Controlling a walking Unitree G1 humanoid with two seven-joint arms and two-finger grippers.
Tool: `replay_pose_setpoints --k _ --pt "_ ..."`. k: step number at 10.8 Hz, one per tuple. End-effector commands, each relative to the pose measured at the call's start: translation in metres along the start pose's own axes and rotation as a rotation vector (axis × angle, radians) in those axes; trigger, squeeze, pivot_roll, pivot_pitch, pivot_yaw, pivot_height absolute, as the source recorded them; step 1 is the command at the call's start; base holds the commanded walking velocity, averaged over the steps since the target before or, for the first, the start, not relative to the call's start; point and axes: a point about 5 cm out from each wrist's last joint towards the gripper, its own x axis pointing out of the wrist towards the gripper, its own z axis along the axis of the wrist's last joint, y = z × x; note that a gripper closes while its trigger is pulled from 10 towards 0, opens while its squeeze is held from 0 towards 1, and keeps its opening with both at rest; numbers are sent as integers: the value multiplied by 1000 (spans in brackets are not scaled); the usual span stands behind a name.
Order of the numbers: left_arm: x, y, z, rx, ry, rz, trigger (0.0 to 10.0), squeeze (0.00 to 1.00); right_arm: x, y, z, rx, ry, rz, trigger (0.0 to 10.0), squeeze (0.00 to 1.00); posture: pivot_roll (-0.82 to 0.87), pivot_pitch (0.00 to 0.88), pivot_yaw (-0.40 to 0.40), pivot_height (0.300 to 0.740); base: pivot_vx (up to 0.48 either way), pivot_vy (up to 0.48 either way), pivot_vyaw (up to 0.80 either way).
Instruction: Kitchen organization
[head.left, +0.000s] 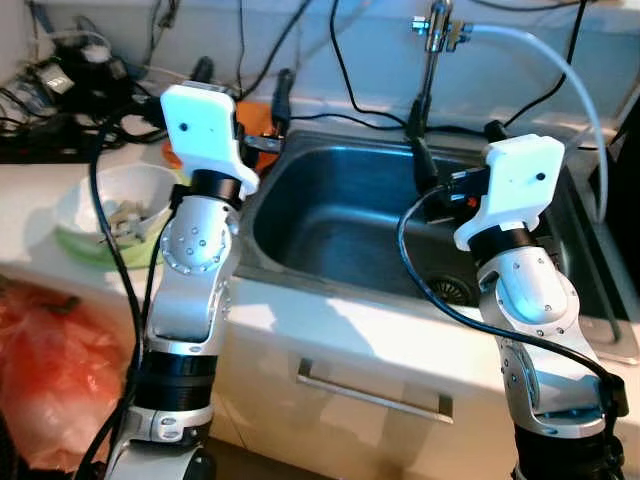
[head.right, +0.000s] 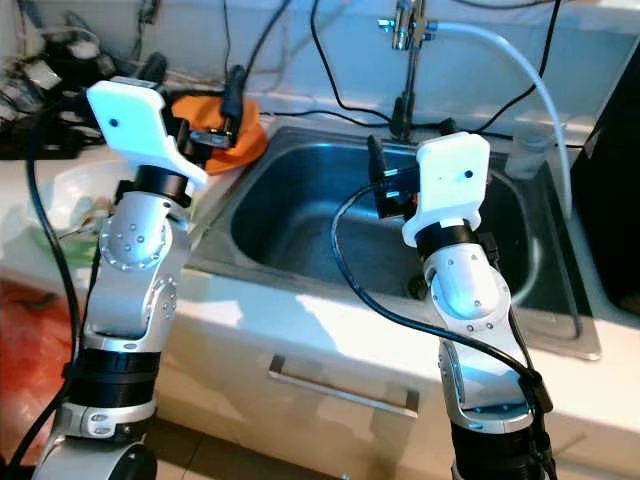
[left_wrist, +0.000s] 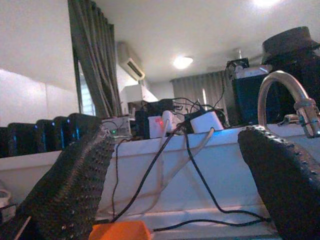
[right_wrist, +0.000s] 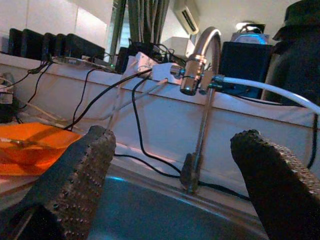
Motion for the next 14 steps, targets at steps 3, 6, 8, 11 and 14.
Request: replay_pose_setpoints --k 3,6,8,11,14 --pt "-11 16 -18 112 90 104 10000 0 -3 5 2 19 3 50 10000 0 -109 0 47 740 0 0 0" --pt "-18 25 -26 192 126 154 10000 0 -2 11 0 70 23 115 10000 0 -99 0 44 740 0 0 0" --pt "-19 22 -27 186 131 149 10000 0 -2 11 0 58 20 143 10000 0 -100 0 49 740 0 0 0" --pt "-18 20 -28 179 135 135 10000 0 -4 8 -3 51 36 118 10000 0 -100 0 49 740 0 0 690" --pt "-18 20 -28 167 139 130 10000 0 -4 5 -6 47 47 97 10000 0 -103 0 55 740 0 0 0"
